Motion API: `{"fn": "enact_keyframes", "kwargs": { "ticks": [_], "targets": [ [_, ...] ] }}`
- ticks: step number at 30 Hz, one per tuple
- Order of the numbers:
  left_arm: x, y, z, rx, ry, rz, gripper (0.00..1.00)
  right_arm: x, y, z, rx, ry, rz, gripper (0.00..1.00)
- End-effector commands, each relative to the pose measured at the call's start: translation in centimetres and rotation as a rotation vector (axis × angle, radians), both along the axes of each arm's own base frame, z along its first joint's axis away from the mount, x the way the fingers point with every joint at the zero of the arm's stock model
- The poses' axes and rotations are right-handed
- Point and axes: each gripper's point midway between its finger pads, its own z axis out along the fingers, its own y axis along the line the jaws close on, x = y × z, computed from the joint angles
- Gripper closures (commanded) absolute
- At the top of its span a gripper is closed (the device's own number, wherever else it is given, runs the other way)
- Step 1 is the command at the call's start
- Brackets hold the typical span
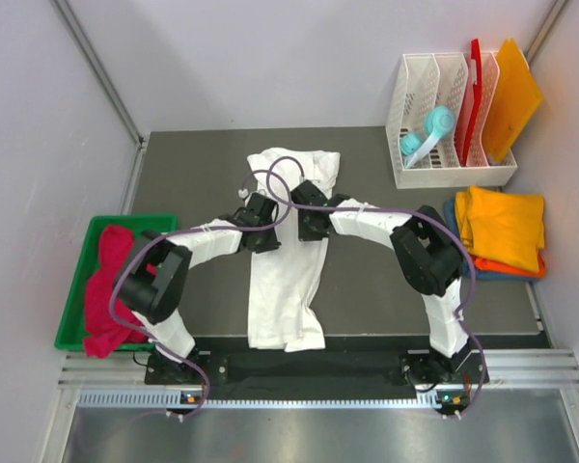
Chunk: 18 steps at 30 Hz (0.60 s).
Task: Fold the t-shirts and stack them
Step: Fold the tshirt
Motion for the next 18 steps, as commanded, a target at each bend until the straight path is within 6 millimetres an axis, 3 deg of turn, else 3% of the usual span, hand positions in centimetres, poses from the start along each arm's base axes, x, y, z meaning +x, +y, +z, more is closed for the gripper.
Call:
{"fn": "enact_keyframes", "kwargs": {
  "ticks": [1,3,7,12,18],
  "targets": [
    [2.3,-1.5,0.0,-0.015,-0.013,-0.03,0.77,1.4,-0.4,0.0,0.0,0.007,-0.022,1.0],
    [2.9,-2.0,-0.2,-0.019,-0.007,-0.035,0.77,1.6,-0.7,-0.5,-0.008,0.017,-0.026,1.0],
    [3.6,-1.9,-2.6,0.004,0.057,-0.034,0.79,2.2,-1.2,-1.6,-0.025,0.043,-0.03,1.0],
    [4.9,-1.0,-4.7,-0.004,0.131,0.002,0.81,3.4,-2.0,-3.0,-0.036,0.077,-0.041,1.0],
    [7.1,-0.1,-6.2,-0.024,0.182,0.025,0.85,6.2,-2.3,-3.2,-0.029,0.081,-0.046,1.0]
  ]
}}
